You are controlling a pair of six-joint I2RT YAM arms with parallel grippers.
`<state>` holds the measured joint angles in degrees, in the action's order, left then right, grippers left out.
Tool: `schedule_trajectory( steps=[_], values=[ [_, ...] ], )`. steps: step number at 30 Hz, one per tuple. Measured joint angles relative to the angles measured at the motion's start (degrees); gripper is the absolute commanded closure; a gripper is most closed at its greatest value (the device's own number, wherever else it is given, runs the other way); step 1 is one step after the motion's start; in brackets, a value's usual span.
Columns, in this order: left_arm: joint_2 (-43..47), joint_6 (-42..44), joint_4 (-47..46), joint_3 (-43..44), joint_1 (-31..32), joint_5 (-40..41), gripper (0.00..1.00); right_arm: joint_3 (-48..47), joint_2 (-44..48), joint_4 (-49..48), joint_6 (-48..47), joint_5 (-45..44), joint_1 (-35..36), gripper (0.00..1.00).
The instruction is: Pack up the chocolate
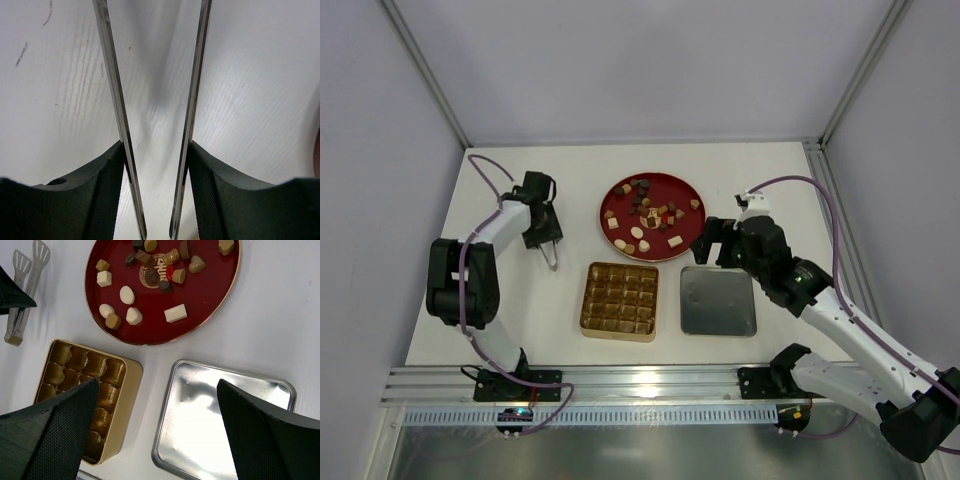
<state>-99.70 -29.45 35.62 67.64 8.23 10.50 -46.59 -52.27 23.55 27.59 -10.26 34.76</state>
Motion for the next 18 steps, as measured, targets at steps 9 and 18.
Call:
schedule_trajectory(
  steps=[9,18],
  values=[
    [6.4,0.4,4.6,1.3,0.0,0.2,0.48,0.0,-0.4,-0.3,0.0,0.0,0.0,0.0],
    [11.6,1.2,10.4,3.9,0.0,-0.3,0.47,0.0,-0.4,-0.4,0.0,0.0,0.0,0.0]
  ],
)
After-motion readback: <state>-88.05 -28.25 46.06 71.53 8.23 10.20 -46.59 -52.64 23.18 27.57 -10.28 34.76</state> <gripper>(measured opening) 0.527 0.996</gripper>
